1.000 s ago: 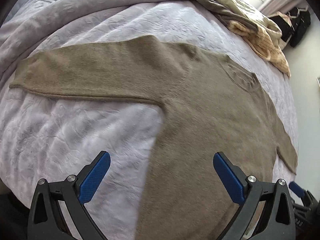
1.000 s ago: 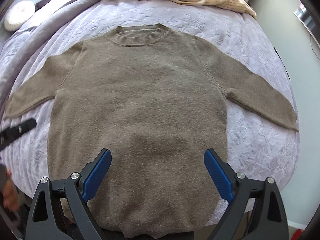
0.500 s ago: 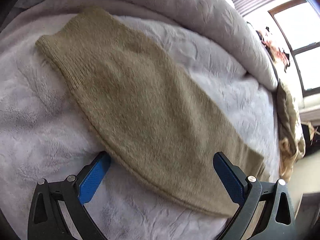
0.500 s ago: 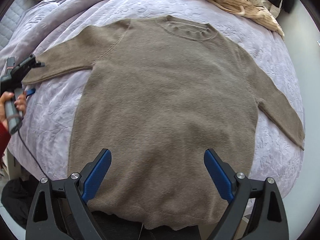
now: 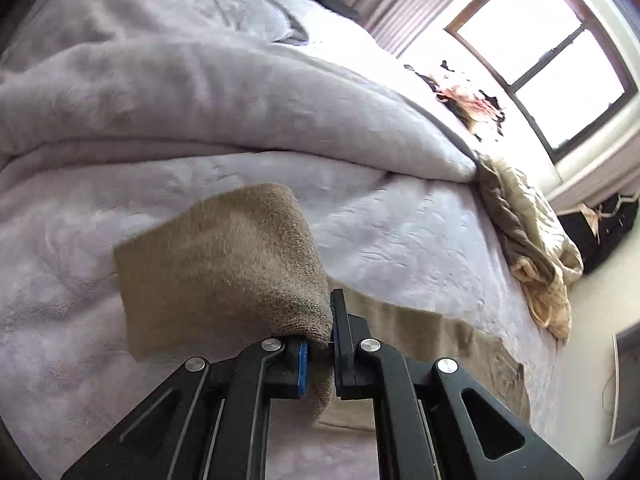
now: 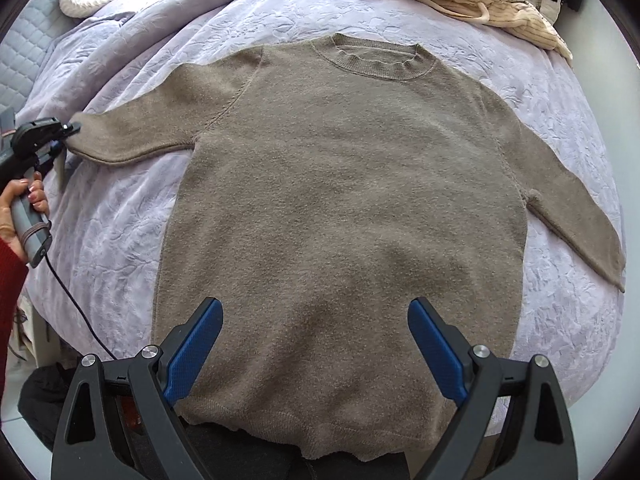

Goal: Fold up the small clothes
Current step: 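Fold the held sleeve across the sweater body toward the collar, release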

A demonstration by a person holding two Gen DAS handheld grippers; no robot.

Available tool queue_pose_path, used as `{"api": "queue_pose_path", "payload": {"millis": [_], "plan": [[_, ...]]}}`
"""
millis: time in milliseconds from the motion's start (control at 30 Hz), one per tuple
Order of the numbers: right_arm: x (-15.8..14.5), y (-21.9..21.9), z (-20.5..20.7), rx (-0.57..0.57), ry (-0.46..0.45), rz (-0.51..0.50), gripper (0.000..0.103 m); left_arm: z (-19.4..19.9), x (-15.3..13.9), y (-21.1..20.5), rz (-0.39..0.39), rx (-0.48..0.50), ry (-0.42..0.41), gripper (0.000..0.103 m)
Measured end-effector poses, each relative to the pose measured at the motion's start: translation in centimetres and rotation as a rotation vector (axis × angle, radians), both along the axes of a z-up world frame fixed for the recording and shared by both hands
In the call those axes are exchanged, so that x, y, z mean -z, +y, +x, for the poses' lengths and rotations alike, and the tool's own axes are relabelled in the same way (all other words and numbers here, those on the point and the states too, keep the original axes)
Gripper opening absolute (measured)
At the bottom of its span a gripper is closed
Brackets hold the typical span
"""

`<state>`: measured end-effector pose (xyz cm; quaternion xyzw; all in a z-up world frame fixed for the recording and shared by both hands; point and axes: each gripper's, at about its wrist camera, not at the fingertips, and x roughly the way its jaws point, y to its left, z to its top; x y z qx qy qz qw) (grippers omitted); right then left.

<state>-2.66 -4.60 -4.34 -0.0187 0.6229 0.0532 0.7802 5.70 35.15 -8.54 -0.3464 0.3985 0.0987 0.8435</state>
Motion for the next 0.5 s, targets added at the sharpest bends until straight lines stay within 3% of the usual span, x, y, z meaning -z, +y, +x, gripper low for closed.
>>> {"api": "queue_pose_path", "payload": {"millis": [133,267,433,500], "plan": [[-0.4,-2.0,0.5,0.016,-0.020,0.022,0.095,2.4,-4.4,-7.6,0.062,0.185,-0.088,0.010],[-0.5,-5.5,0.6,0.066,-0.052,0.037,0.095,5.1,-6.7,-17.4,0.082,0.388,-0.138,0.010],[1.0,-11.0,-0.1,0.172,-0.052,0.048,0.095,7.9,-4.7,-29.1,0.081,0.591,-0.086,0.010],[1.8,-13.0,-0.4,0.214,-0.045,0.044,0.095,8.5,-2.9,-33.0,0.126,0.648,-0.033,0.010]]}}
